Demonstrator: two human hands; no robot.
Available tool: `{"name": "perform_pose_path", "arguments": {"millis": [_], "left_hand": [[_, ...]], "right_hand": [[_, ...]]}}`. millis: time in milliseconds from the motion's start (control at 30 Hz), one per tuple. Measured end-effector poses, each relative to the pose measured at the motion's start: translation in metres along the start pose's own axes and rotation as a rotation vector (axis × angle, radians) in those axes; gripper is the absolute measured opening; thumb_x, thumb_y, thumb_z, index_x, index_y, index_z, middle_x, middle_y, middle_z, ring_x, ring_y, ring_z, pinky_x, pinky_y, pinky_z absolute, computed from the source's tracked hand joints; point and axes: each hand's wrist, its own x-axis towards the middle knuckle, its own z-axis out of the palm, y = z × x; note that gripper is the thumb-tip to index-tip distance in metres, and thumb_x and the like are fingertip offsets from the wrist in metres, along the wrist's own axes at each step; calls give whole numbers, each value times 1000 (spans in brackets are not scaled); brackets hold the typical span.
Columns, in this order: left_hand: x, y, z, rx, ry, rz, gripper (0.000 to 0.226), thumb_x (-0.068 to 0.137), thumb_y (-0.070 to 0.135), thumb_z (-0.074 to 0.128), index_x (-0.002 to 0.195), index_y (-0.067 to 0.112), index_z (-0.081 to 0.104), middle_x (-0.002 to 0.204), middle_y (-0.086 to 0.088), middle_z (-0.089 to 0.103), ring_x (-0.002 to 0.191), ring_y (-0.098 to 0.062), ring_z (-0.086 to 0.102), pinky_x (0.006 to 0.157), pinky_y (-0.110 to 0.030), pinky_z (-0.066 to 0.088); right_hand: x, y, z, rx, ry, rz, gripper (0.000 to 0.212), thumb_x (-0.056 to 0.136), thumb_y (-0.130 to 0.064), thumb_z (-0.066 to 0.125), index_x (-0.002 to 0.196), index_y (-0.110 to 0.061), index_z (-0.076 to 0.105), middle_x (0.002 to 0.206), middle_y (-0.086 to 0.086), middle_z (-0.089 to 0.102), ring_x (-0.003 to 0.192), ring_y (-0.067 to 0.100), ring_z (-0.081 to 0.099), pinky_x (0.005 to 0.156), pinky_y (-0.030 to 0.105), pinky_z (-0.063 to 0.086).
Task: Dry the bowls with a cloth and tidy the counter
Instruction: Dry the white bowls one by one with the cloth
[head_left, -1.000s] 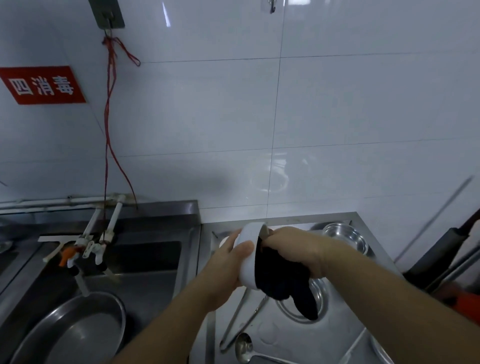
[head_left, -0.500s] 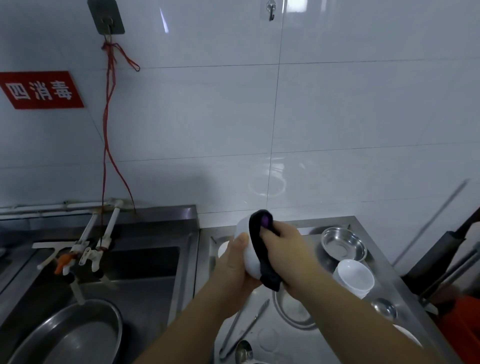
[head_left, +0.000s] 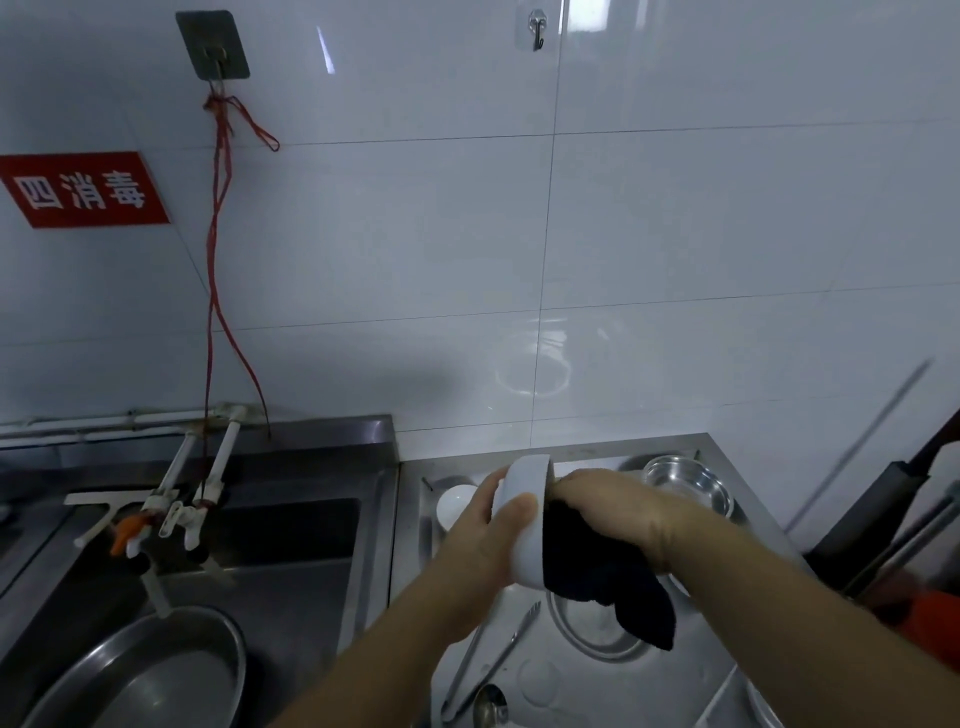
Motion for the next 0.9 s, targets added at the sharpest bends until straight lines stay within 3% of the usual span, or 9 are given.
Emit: {"name": "perform_pose_path", "arguments": {"millis": [67,133,233,300,400,567,667,800,900], "left_hand": [[-1,-4,-1,-43,-59,13,74,93,58,62,150,12,49,141,-29,60,130,-50,60,103,-73,49],[-4,-4,2,-131,-76,29,73,98,62,56,145,6,55,137,-30,63,127,-46,63,98,-61,57],[-4,-5,8,-323,39,-33,88,84,68,73,145,6,56,138,-28,65,129,-42,64,98,-50,60],[-3,-6,9,-329,107,-34,82,88,61,66,147,6,53,137,-29,65,127,-44,65,100,-56,59],[-1,-3,10,-271,191,-28,75,87,53,64,148,12,52,136,-26,66,124,-43,67,101,-64,56],[0,2,5,-192,199,40,69,82,50,66,144,22,54,130,-16,71,115,-31,74,86,-47,64],[-2,1,5,-64,191,96,79,74,59,73,144,30,51,132,-12,67,116,-30,72,91,-48,64],[-8,-1,-5,117,92,167,73,72,66,71,139,46,48,128,5,65,115,-23,70,87,-42,65],[-13,2,-14,252,18,183,68,76,63,71,138,56,44,123,14,60,110,-20,68,77,-29,62]], "right_hand": [[-3,10,8,325,19,33,31,96,-19,61,70,-10,75,75,13,70,62,23,69,59,31,54],[-4,16,22,622,3,53,25,95,-19,62,75,-7,72,78,15,68,64,27,67,62,33,55],[0,16,39,758,35,-58,27,97,-19,61,78,-8,76,79,15,72,65,26,71,58,33,58],[5,15,42,420,207,-199,28,99,-20,59,76,-19,76,74,6,72,67,23,70,61,34,56],[14,19,41,-189,365,-329,21,104,-36,52,97,-30,71,84,-4,75,82,18,71,78,36,57],[19,7,40,-495,313,-376,26,105,-41,43,122,-42,63,99,-12,74,88,7,68,78,29,56],[14,-3,34,-387,169,-281,30,101,-44,46,121,-38,68,109,-10,76,97,12,71,92,37,59],[4,0,24,102,25,-61,29,88,-36,57,95,-17,77,86,7,75,72,24,70,69,36,54],[0,12,23,465,11,1,25,92,-27,58,91,-8,73,83,16,66,72,32,61,66,38,48]]}}
